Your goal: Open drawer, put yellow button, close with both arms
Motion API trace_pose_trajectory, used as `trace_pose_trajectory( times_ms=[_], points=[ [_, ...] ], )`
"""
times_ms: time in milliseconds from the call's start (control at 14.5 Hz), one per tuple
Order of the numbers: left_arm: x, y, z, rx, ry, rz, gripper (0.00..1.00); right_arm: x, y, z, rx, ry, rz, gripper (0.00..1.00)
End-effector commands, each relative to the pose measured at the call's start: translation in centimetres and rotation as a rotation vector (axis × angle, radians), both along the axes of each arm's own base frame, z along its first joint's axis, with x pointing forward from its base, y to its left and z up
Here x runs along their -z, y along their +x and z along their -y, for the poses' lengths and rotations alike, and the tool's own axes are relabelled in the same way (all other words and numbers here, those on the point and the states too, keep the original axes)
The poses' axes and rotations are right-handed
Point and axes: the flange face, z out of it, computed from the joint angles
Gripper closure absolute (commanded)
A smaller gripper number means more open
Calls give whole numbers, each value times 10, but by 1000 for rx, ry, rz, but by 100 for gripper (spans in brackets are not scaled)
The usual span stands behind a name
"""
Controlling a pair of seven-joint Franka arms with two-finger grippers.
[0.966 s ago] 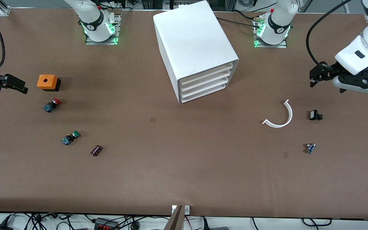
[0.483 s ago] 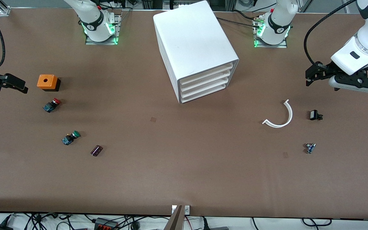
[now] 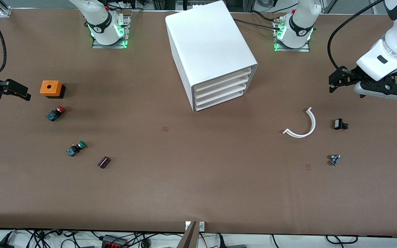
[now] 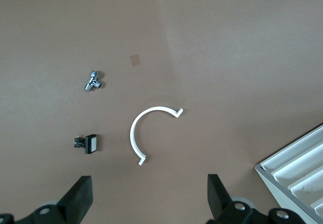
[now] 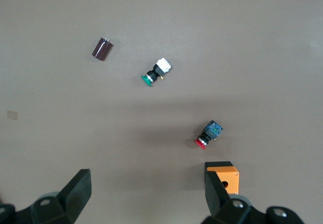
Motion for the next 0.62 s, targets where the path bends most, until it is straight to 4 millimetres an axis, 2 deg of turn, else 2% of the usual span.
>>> trace_pose_trajectory(
  times_ms=[0,552],
  points=[
    [-5,-2,2,-11,-13,2,0,-4,-6,-1,-16,-5,4,0],
    [-4,-4,1,-15,-15,-15,0,-3,-7,-1,-17,-4,1,0]
  ],
)
